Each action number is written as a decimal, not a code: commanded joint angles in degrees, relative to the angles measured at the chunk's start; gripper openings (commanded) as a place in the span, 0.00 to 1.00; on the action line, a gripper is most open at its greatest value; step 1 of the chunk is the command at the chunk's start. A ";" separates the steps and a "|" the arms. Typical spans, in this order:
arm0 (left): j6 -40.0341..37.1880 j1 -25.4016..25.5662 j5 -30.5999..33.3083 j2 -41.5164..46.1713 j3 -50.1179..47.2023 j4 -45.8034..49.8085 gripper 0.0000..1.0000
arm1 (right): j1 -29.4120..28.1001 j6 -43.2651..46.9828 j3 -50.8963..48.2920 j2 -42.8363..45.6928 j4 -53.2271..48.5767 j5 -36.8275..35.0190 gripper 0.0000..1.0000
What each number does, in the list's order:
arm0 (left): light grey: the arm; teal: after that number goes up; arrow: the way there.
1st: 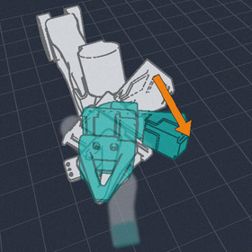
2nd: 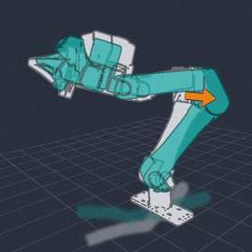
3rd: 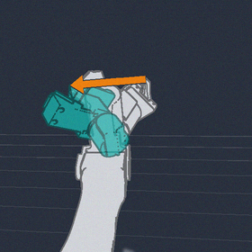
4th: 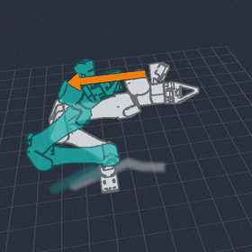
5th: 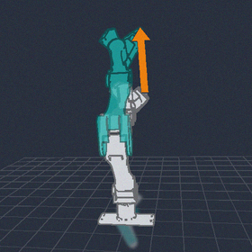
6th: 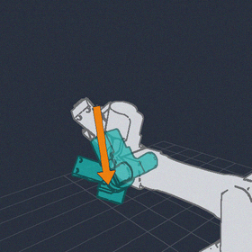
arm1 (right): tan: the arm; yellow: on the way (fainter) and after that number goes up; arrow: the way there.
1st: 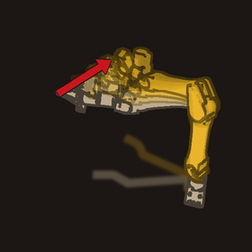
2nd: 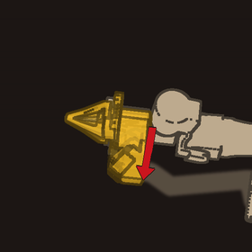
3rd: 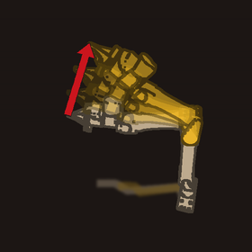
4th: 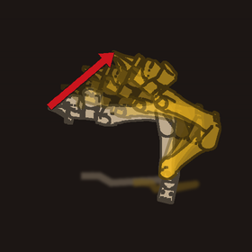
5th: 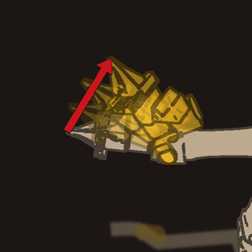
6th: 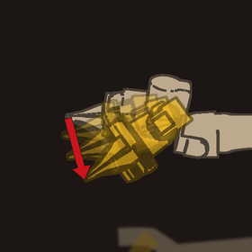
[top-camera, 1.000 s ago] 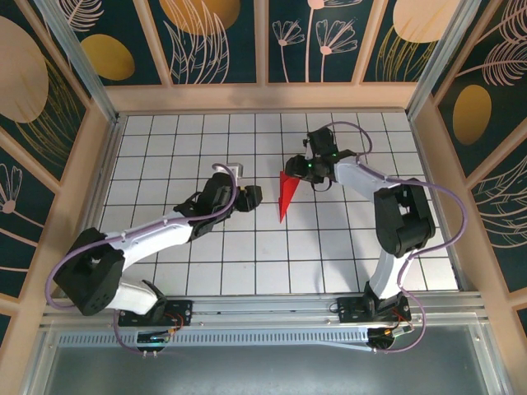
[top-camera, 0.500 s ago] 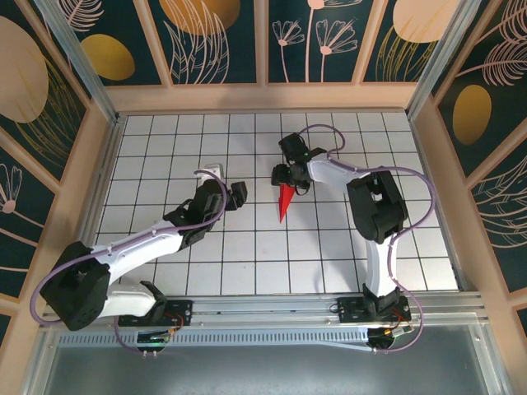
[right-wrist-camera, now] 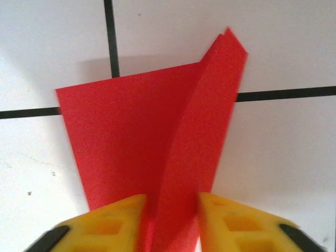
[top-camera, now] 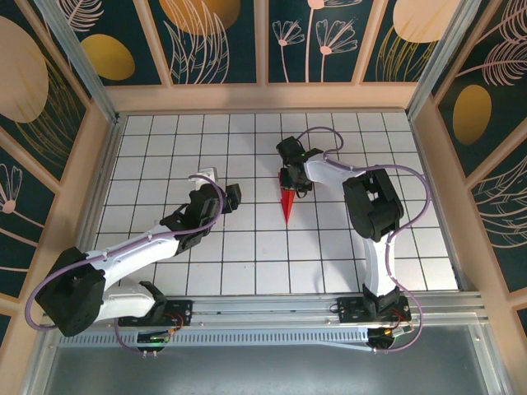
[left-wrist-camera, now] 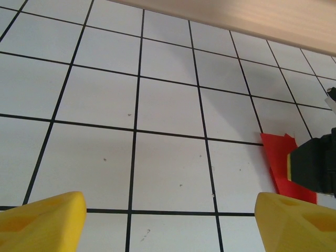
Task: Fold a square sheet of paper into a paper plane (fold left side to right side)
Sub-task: Turn over the paper plane at the center of the table.
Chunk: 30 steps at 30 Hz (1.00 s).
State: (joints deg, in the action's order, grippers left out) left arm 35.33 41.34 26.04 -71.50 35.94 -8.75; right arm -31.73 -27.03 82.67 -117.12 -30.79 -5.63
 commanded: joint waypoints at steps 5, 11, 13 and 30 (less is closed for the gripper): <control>-0.55 -0.12 2.21 1.23 0.17 0.45 0.85 | -0.67 -0.44 -0.64 5.05 -2.47 -2.95 0.06; 2.10 -0.97 5.33 3.45 0.79 1.54 0.94 | -0.66 -0.13 -0.80 9.37 -2.26 -3.38 0.00; 2.82 -1.58 5.33 4.62 1.00 1.38 0.96 | -0.53 0.52 -1.02 11.07 -1.34 -2.38 0.00; 8.88 -4.29 -1.71 11.31 -1.67 -1.13 0.99 | 9.98 -1.91 -15.47 22.37 29.15 40.55 0.00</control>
State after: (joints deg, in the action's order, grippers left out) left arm 42.39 37.39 26.41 -59.92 34.89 -8.78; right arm -22.20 -26.48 69.80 -95.50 -11.35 22.85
